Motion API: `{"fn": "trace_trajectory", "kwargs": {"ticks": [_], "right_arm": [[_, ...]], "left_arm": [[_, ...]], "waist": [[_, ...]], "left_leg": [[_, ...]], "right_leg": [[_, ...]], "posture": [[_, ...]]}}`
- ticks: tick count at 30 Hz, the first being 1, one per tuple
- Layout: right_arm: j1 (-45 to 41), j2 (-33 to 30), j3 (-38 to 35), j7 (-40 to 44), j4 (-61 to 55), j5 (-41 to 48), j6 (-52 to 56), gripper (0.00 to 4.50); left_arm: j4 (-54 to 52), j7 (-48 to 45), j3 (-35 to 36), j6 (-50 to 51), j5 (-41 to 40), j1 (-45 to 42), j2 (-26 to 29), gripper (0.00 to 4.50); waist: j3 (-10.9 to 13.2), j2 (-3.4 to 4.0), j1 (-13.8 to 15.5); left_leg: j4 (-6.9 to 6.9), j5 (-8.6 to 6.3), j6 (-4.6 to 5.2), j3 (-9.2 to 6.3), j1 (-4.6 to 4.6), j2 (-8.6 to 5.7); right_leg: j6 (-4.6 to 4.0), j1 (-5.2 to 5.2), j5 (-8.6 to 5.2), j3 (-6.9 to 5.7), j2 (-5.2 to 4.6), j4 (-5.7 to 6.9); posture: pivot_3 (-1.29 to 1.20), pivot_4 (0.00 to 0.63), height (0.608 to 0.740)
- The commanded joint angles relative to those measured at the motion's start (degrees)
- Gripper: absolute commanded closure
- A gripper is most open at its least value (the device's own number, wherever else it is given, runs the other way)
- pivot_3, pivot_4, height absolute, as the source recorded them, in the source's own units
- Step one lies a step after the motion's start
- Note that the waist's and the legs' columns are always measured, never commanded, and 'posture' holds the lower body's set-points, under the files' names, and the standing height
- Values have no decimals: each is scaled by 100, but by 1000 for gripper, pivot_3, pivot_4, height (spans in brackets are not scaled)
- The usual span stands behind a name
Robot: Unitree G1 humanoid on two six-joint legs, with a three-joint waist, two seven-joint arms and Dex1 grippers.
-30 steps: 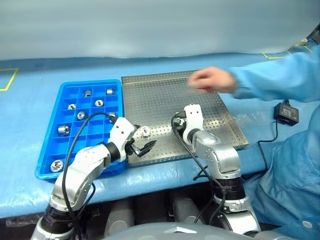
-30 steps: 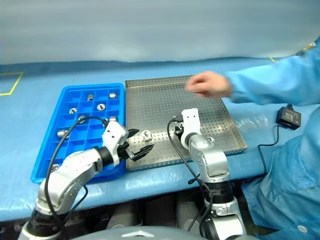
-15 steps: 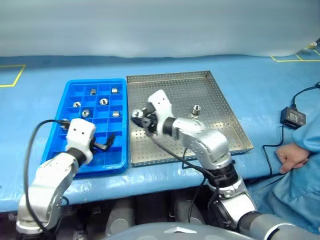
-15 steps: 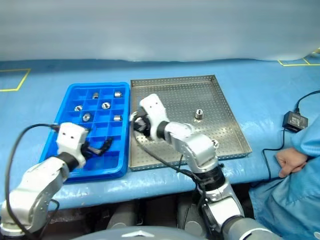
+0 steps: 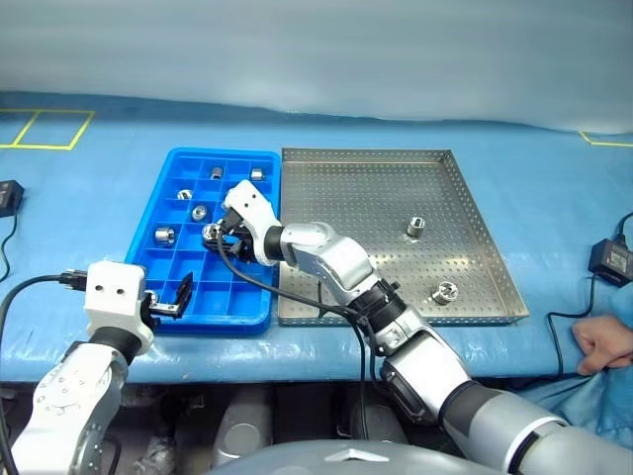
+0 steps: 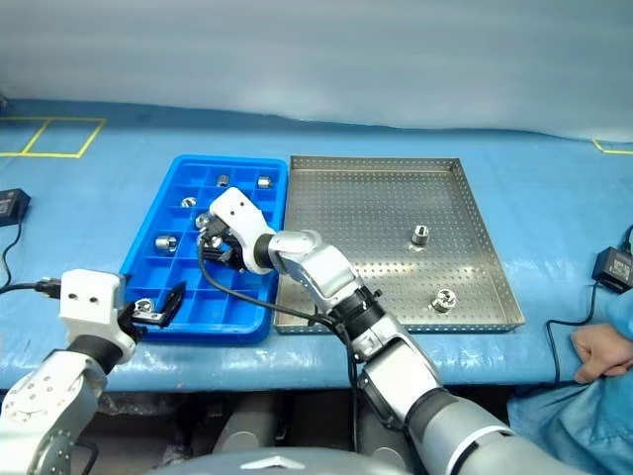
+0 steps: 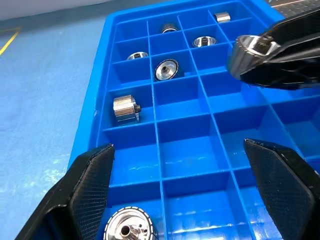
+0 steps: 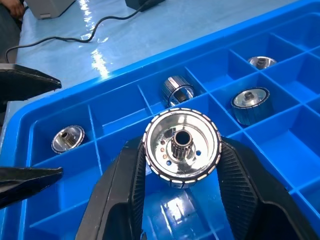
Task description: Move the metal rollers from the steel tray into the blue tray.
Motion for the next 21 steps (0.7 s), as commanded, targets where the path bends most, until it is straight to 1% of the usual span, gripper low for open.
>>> {"fn": "trace_trajectory", "kwargs": {"ticks": [1, 5, 7, 11, 13, 16, 18, 21], "right_arm": [[-376, 281, -331, -3, 647, -76, -514, 2796], [-533, 313, -409, -67, 1156, -226, -751, 2796], [-518, 298, -433, 33, 1121, -217, -802, 2050], [-364, 232, -515, -122, 557, -253, -834, 832], [-235, 145, -584, -154, 47, -158, -656, 832], [69, -107, -724, -216, -1096, -10, -227, 832], [343, -395, -855, -217, -2077, 104, 175, 832], [861, -1022, -1048, -148, -3609, 342, 786, 832]], "left_arm": [[-294, 79, -129, 17, 14, 3, -45, 0], [-287, 91, -263, 30, 16, -7, -29, 0], [-246, 92, -277, 29, 17, -29, -25, 0], [-105, 42, -385, 34, -12, -194, 19, 0], [-2, 7, -526, 36, -29, -374, 44, 0], [193, -59, -786, 2, -79, -757, 29, 0], [401, -122, -1019, -26, -124, -1191, 0, 0], [910, -342, -1433, 0, -110, -2049, 125, 0]], "waist": [[0, 0, 25], [2, 1, 20], [2, 1, 21], [5, 6, 5], [7, 8, 4], [7, 8, 6], [8, 9, 4], [8, 10, 5]], "left_leg": [[0, 0, 0, -1, -1, 0], [-3, -1, -1, 0, -5, -2], [-4, -1, -2, -4, -5, -1], [-9, -1, -3, -11, -5, 0], [-9, -1, -5, -13, -9, 0], [-10, -1, -6, -23, -10, -2], [-9, -1, -6, -30, -12, -2], [3, 0, -6, -48, -19, -6]], "right_leg": [[0, 0, 0, 0, -2, -1], [0, -1, 0, 0, -1, -3], [-5, -1, -2, -5, 3, -2], [-12, -2, -7, -11, 4, -1], [-13, -4, -7, -13, 4, 0], [-13, 0, -9, -18, 4, -2], [-7, 3, -13, -19, 2, -2], [-1, 11, -16, -32, -7, -4]], "posture": [[373, 150, 740], [369, 150, 740], [364, 150, 740], [332, 150, 740], [305, 150, 740], [260, 150, 740], [234, 150, 740], [167, 150, 740]]}}
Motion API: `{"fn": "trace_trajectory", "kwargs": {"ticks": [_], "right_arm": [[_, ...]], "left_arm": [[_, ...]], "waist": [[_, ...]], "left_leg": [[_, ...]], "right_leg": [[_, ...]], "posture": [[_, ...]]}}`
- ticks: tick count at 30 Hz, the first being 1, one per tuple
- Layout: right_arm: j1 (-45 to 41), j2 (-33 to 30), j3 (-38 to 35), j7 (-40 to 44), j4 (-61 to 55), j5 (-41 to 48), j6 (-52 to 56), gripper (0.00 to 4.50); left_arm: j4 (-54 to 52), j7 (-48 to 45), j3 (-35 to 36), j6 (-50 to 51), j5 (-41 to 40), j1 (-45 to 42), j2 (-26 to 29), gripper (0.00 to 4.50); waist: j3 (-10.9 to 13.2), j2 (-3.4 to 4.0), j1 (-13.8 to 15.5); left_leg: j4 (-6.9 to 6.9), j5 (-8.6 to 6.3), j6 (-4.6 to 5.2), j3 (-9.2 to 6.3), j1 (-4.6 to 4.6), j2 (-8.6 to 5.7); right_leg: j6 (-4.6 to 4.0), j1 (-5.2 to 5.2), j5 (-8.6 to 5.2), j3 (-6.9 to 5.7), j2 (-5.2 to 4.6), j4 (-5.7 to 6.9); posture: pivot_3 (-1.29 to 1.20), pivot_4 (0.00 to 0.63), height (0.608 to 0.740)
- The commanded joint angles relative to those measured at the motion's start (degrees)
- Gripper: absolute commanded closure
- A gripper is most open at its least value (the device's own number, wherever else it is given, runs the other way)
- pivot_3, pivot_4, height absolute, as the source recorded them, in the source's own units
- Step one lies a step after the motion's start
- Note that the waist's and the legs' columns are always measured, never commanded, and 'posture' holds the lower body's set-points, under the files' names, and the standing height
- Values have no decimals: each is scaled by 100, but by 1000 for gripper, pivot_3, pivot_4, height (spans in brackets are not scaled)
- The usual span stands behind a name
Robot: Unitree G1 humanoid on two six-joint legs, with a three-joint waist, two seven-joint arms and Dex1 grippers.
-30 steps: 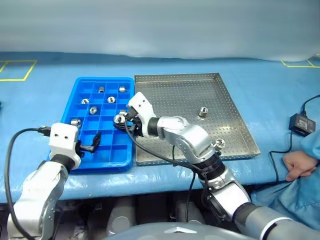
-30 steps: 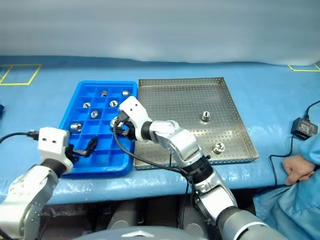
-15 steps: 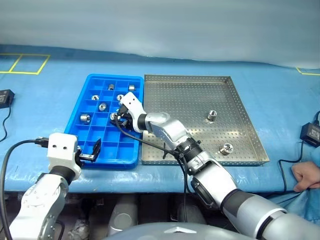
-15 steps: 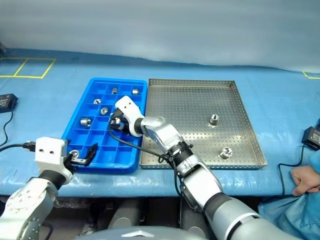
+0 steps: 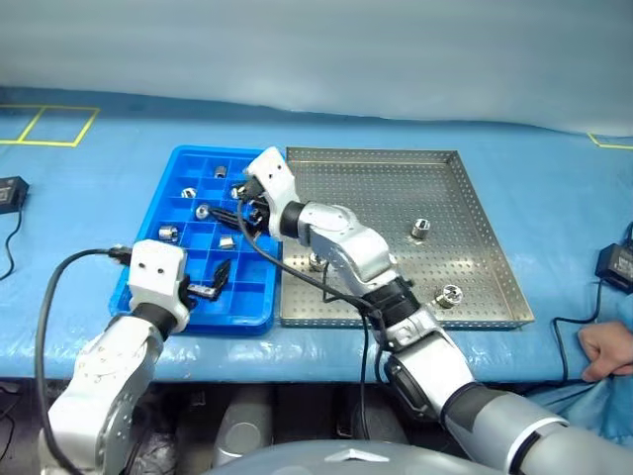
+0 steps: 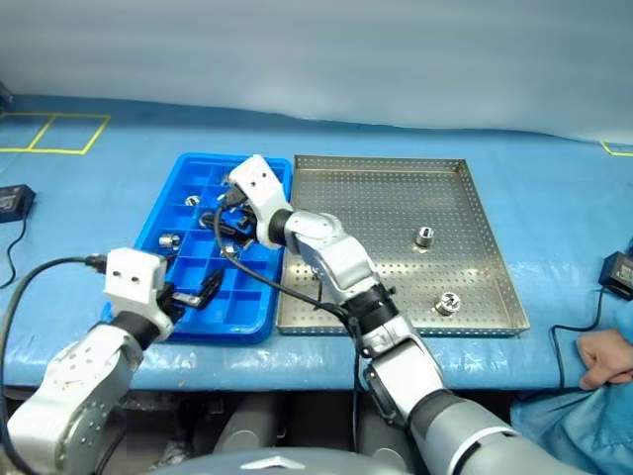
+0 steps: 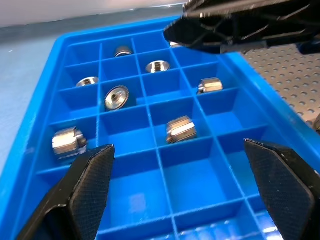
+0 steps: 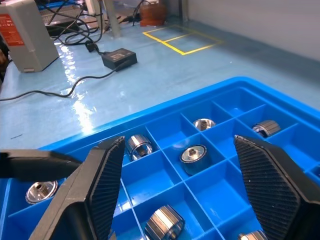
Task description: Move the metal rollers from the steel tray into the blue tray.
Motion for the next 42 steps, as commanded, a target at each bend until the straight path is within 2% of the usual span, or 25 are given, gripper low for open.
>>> {"fn": "trace_trajectory", "kwargs": {"ticks": [1, 7, 11, 18, 27, 30, 34, 38, 41, 42], "right_arm": [[466, -604, -399, 17, -1797, 305, 630, 832], [1589, -1658, -676, -395, -3481, 147, 1330, 832], [2278, -1926, -484, -364, -3882, 236, 1305, 832], [2787, -1733, -349, -816, -4082, 166, 1354, 832], [2928, -2021, -293, -961, -4064, 10, 1387, 832], [2919, -2020, -259, -985, -4036, 13, 1385, 785], [2911, -2002, -236, -1003, -4008, 17, 1379, 785], [2911, -1994, -220, -1013, -3950, 12, 1374, 785], [2918, -2100, -114, -969, -3909, -53, 1366, 785], [2919, -2137, -82, -945, -3899, -69, 1353, 785]], "left_arm": [[512, -293, -463, -73, -17, -863, 168, 0], [1877, -1149, -1663, -71, 149, -2332, 541, 0], [2657, -1593, -2157, -253, 274, -2767, 665, 0], [3489, -1798, -2473, -363, 629, -3140, 711, 0], [3792, -1952, -2774, -381, 968, -3044, 676, 0], [3824, -1994, -2792, -386, 1009, -3009, 638, 606], [3844, -1992, -2786, -294, 1049, -3009, 620, 1895], [3884, -2014, -2750, -318, 1060, -3022, 613, 1895], [3875, -2054, -2694, -339, 1024, -3034, 594, 2793], [3864, -2069, -2671, -336, 1006, -3037, 591, 2865]], "waist": [[1, 1, -2], [1, 2, -310], [1, 3, -632], [1, 3, -944], [1, 2, -1047], [1, 2, -1062], [1, 2, -1064], [1, 2, -1066], [0, 2, -1065], [0, 2, -1065]], "left_leg": [[1, 0, 0, -2, -2, -5], [4, 0, 0, 4, -1, -10], [-6, 0, 0, 12, 5, -4], [-9, 0, 1, 7, 16, 2], [7, -1, 2, 42, 19, -5], [6, -1, 2, 42, 22, -2], [6, -1, 2, 43, 24, -2], [6, -1, 2, 48, 26, -2], [6, -1, 2, 50, 28, -2], [6, -1, 2, 50, 28, -2]], "right_leg": [[1, 3, 1, -1, 0, -1], [-1, 3, -1, -3, 10, 5], [-1, -3, -3, 10, 19, 8], [21, -6, 5, 25, 31, 17], [23, -5, 6, 55, 18, 13], [22, -5, 6, 56, 22, 17], [22, -5, 6, 58, 22, 18], [24, -5, 7, 62, 22, 18], [24, -5, 7, 64, 23, 20], [24, -4, 7, 64, 23, 21]], "posture": [[157, 150, 740], [11, 150, 740], [-73, 150, 740], [-153, 150, 740], [-158, 150, 740], [-156, 150, 740], [-153, 150, 740], [-153, 150, 740], [-152, 150, 740], [-151, 150, 740]]}}
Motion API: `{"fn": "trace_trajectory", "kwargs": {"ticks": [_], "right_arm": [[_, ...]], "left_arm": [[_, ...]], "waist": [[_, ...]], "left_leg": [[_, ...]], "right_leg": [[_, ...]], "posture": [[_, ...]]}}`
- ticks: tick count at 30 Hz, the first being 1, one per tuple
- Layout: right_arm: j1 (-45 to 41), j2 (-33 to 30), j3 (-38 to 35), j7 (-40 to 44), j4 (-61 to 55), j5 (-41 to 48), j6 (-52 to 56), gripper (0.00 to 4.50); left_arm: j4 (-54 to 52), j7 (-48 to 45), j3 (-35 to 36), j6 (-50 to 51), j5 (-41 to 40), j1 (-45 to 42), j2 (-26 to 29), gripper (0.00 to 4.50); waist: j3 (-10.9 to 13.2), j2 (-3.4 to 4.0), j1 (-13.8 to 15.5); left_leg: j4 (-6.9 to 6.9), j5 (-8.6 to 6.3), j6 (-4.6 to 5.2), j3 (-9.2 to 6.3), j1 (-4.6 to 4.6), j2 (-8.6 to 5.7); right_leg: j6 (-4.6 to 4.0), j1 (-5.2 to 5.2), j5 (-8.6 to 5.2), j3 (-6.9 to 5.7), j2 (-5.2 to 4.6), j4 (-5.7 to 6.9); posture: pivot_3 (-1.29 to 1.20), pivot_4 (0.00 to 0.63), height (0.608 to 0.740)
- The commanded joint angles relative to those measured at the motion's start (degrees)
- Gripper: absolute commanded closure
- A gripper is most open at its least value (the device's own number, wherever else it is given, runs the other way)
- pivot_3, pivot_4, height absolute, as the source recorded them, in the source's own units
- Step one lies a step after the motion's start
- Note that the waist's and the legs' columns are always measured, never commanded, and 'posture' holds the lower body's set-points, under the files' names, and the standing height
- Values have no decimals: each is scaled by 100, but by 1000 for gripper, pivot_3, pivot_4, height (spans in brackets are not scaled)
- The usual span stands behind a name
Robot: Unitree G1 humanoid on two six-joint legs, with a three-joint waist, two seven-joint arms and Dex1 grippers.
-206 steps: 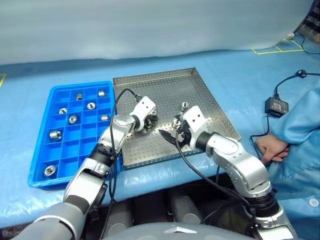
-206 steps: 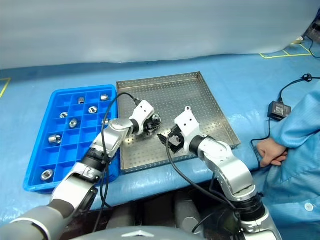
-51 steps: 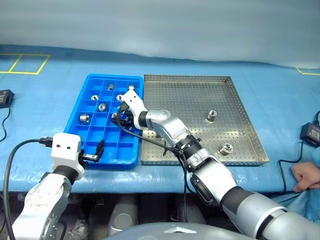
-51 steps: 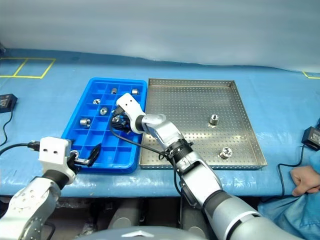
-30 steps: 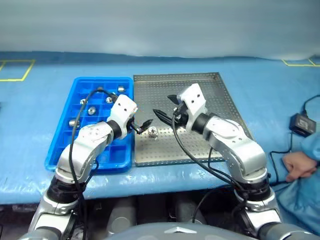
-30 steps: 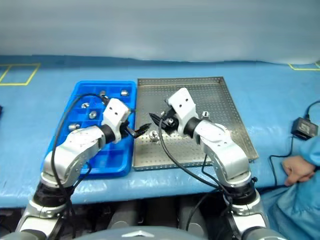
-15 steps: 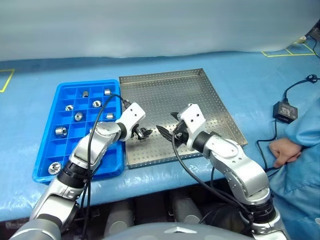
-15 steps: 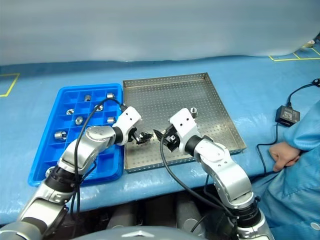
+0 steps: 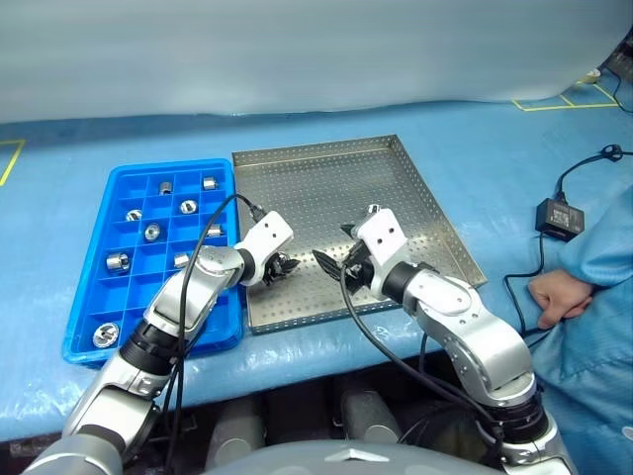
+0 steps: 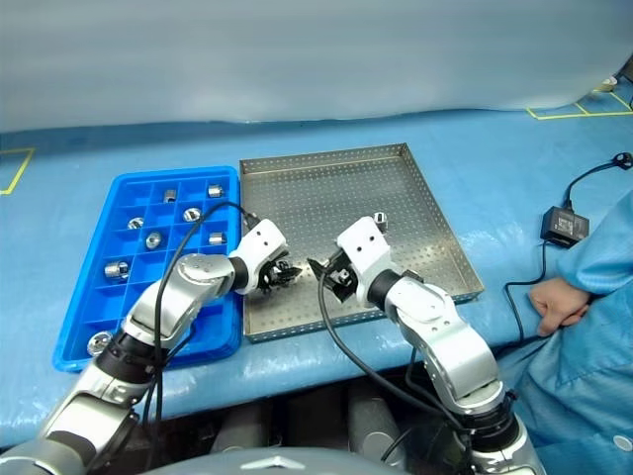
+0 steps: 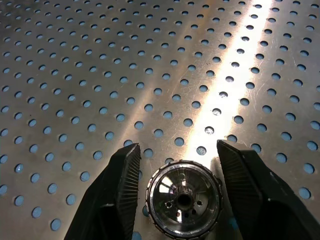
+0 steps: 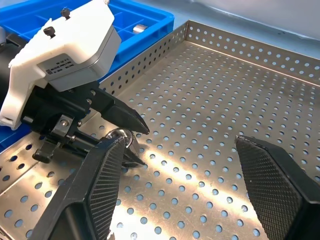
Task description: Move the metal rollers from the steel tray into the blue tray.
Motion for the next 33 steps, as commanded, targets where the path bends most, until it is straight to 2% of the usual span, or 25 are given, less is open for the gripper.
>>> {"fn": "trace_trajectory", "kwargs": {"ticks": [1, 8, 11, 15, 23, 29, 33], "right_arm": [[-29, -119, 79, 63, -38, -70, -95, 785], [-84, -266, 224, 95, 32, -259, -165, 785], [-94, -296, 252, 199, 97, -216, -177, 785], [-31, -358, 233, 736, 263, 191, -165, 785], [-56, -120, -9, 1796, 360, 1295, -641, 785], [-370, -30, 219, 1831, 771, 1189, -790, 785], [-458, -47, 307, 1859, 882, 1187, -841, 785]], "left_arm": [[-1, -44, 158, 8, -11, 15, -16, 2864], [-125, -40, 407, -15, -129, 2, -11, 2864], [-367, -75, 741, -15, -398, 23, -112, 2864], [-971, -11, 1245, 129, -657, 168, -50, 2864], [-2631, 739, 2343, 927, -599, 1248, 329, 2864], [-3324, 1732, 3484, 1569, -368, 2232, -114, 2864], [-3374, 2059, 3696, 1693, -270, 2531, -336, 2864]], "waist": [[0, 0, 1], [0, 0, 0], [0, 0, 4], [0, -1, 16], [1, -2, 87], [2, -8, 302], [2, -17, 517]], "left_leg": [[0, 0, 0, 0, 0, 0], [0, 0, 0, 2, -2, 0], [2, 0, 0, 2, -2, 0], [4, -1, 2, 2, -5, -1], [2, -2, 3, -3, -1, 3], [14, -2, 3, -3, 1, 3], [20, -2, 3, -9, -2, 0]], "right_leg": [[0, 0, 0, 0, 0, 0], [1, -1, 1, 2, 0, -1], [2, -1, 1, 2, 0, 0], [5, -1, 3, 2, -1, -1], [33, 2, 19, -2, 2, -1], [9, 9, 6, -3, -3, -2], [5, 12, 4, -10, -4, -1]], "posture": [[-151, 150, 740], [-150, 150, 740], [-144, 150, 740], [-129, 150, 740], [-2, 150, 740], [89, 150, 740], [108, 150, 740]]}}
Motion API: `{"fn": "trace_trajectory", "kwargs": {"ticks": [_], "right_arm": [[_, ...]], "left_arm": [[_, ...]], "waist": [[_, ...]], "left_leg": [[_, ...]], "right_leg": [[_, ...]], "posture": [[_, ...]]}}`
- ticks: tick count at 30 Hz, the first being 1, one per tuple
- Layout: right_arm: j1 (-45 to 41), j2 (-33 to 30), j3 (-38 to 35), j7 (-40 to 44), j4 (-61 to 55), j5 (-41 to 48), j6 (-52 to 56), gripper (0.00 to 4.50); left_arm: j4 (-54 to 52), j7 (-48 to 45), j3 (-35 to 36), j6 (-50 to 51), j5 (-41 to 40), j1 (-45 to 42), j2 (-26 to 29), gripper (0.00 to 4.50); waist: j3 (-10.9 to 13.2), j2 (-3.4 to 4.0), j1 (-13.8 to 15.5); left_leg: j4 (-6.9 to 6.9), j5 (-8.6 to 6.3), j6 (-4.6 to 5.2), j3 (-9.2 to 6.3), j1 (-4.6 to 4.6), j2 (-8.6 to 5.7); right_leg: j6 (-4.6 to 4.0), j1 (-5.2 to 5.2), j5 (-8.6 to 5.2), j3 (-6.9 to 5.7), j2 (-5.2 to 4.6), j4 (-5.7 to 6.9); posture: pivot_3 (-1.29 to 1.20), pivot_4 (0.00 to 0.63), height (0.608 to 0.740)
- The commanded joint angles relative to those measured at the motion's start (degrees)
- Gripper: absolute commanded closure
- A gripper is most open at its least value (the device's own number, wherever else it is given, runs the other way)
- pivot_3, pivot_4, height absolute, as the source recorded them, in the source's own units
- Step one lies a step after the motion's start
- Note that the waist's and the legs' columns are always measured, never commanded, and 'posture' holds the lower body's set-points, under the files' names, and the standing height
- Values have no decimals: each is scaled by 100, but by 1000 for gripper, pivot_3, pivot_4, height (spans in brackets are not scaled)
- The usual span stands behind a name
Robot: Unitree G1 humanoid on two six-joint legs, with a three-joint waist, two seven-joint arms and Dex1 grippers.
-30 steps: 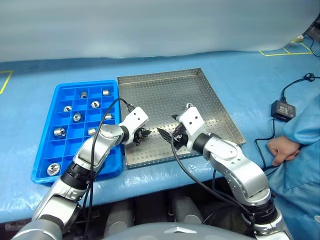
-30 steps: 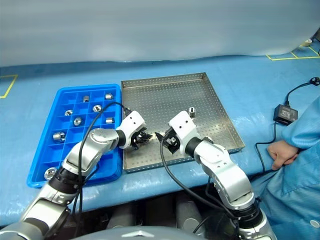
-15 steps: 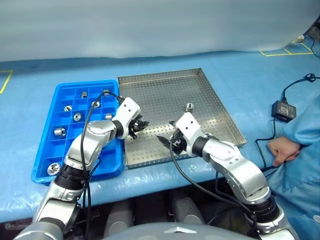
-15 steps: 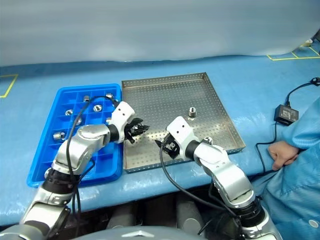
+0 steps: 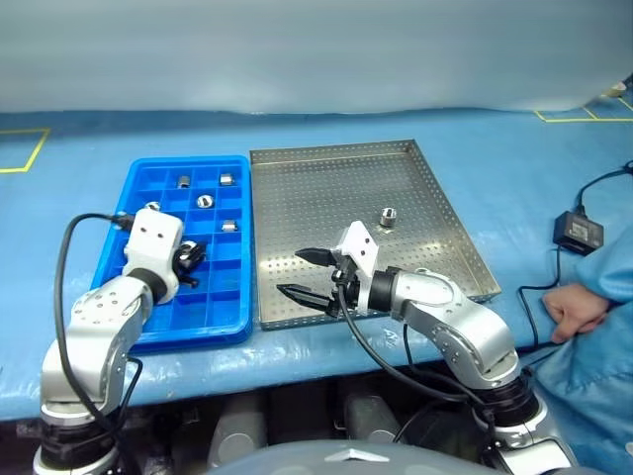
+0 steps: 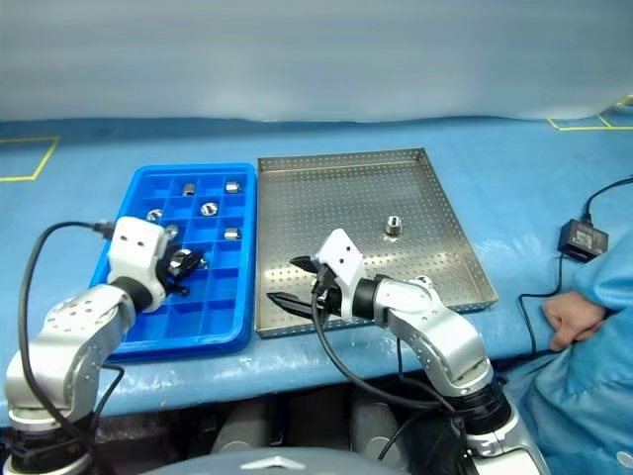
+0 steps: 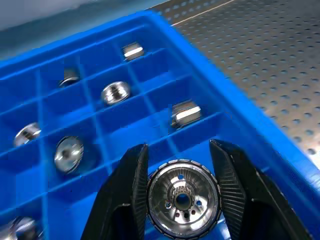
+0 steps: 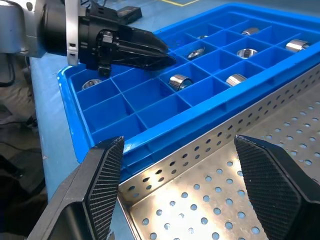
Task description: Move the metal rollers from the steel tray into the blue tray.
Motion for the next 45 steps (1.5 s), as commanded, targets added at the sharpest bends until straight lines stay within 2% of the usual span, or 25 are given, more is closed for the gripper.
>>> {"fn": "trace_trajectory", "kwargs": {"ticks": [1, 5, 12, 18, 20, 23, 27, 32, 36, 41, 45], "right_arm": [[-139, 7, 24, 67, -43, -1, -167, 785], [-186, -5, 23, 35, -24, -13, -211, 785], [-134, -101, 59, 4, -189, -76, -246, 785], [-5, -172, -55, -251, -333, -202, -187, 785], [47, -168, -185, -567, -337, -318, -18, 785], [95, -335, -376, -1052, -418, -588, 395, 785], [8, -651, -728, -1403, -713, -735, 982, 785], [106, -918, -1280, -1811, -1074, -808, 1977, 785], [329, -1060, -1618, -1899, -1341, -741, 2609, 785], [626, -881, -1908, -2145, -1472, -777, 3076, 785], [628, -345, -2169, -2515, -1200, -887, 3038, 785]], "left_arm": [[-305, 215, 178, 81, 58, 98, -98, 2864], [-247, 214, 122, 90, 13, 170, -116, 2864], [108, 171, -114, 43, -36, -27, -128, 2864], [133, 120, -144, -186, -100, -154, -201, 885], [85, -60, -114, -512, -378, -283, -452, 885], [58, -554, -564, -963, -801, -471, -710, 885], [324, -1173, -1503, -1390, -932, -759, -584, 885], [815, -1584, -2278, -1865, -843, -1037, -472, 885], [1110, -1733, -2621, -2112, -823, -1198, -541, 885], [1318, -1876, -2880, -2306, -873, -1226, -628, 885], [1375, -1914, -2980, -2353, -868, -1251, -637, 885]], "waist": [[0, -3, 104], [-3, -9, 193], [-4, -9, 184], [-4, -10, 138], [-4, -10, 141], [-7, -14, 138], [-7, -14, 53], [-8, -9, -193], [-9, -9, -347], [-10, -8, -535], [-11, -4, -726]], "left_leg": [[1, 0, 0, 0, 0, 0], [7, 0, 0, 2, 0, 0], [4, 0, 0, 3, -1, 0], [2, 0, 0, 3, -1, 0], [4, 0, 0, 3, -1, 1], [13, 0, 2, 5, -7, 2], [13, -3, 8, 21, -8, -5], [5, -4, 10, 29, -6, 0], [5, -4, 10, 28, -7, 0], [8, -5, 11, 24, -4, -3], [10, -5, 11, 24, 0, -1]], "right_leg": [[-1, 0, 0, 0, -1, 0], [-2, 2, 0, 0, -6, 0], [-5, 1, 0, 0, -5, 0], [-6, -1, -1, 0, -4, 0], [-6, 0, -1, -1, -6, -1], [-4, 0, 1, 0, -15, -1], [-21, -1, 12, 6, -19, -3], [-15, -5, 3, 8, 0, -2], [-8, -6, -1, 11, 1, -1], [-1, -6, 2, 21, -1, -1], [1, -5, 3, 25, 1, 4]], "posture": [[108, 150, 740], [106, 150, 740], [70, 150, 740], [35, 150, 740], [19, 150, 740], [-25, 150, 740], [-80, 150, 740], [-164, 150, 740], [-220, 150, 740], [-255, 150, 740], [-261, 150, 740]]}}
